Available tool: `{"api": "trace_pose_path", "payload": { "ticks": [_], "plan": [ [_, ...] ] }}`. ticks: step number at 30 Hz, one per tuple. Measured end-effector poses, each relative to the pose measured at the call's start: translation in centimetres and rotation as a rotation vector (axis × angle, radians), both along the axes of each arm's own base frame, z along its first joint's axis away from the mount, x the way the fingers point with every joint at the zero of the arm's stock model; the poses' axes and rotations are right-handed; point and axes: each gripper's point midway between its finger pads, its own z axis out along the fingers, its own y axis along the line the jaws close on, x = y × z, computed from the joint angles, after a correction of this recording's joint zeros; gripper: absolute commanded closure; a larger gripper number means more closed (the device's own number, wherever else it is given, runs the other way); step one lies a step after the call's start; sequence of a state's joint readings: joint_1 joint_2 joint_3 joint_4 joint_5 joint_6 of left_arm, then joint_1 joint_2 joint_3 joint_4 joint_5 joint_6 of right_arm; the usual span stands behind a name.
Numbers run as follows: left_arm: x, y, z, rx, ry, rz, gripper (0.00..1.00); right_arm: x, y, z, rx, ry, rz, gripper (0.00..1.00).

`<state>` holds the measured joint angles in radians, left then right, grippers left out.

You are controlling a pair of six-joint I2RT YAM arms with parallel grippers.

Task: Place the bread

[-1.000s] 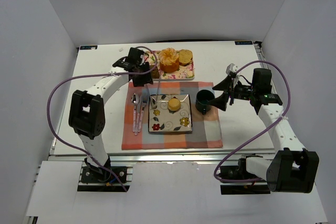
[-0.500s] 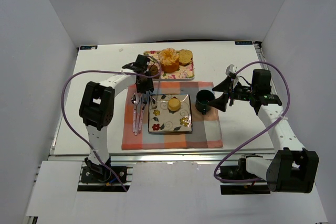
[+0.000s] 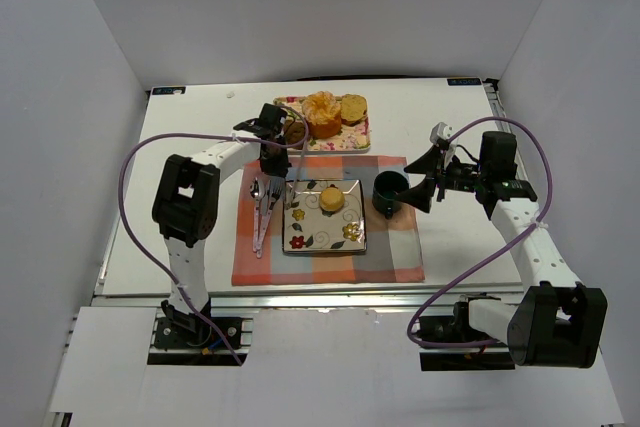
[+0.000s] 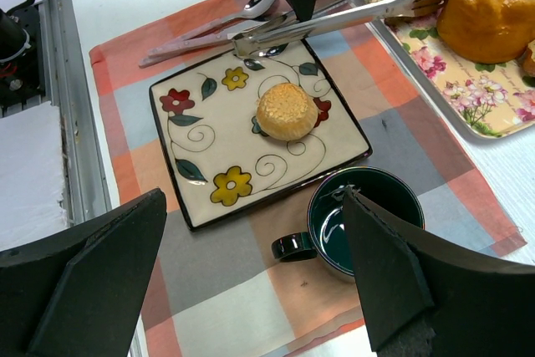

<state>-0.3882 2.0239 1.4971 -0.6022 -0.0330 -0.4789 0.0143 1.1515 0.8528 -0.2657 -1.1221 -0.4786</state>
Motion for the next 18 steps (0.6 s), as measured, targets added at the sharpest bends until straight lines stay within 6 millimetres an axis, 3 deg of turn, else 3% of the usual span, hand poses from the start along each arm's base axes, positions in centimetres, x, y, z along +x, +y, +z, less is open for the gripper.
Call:
{"api": "trace_pose_path", "payload": {
  "ticks": [9, 12, 18],
  "plan": [
    [-0.5, -0.1, 1.2, -0.012, 0.001, -0.005, 0.91, 0.0, 0.0, 0.0, 0.0, 0.0, 0.0, 0.11],
    [-0.8, 0.0, 3.1, -0.022, -0.022, -0.006, 0.92, 0.0, 0.0, 0.0, 0.0, 0.0, 0.0, 0.11],
    [-1.3, 1.0, 8.9, -0.055, -0.137, 0.01, 0.95, 0.0, 0.0, 0.0, -0.001, -0.001, 0.001, 0.11]
  ]
}}
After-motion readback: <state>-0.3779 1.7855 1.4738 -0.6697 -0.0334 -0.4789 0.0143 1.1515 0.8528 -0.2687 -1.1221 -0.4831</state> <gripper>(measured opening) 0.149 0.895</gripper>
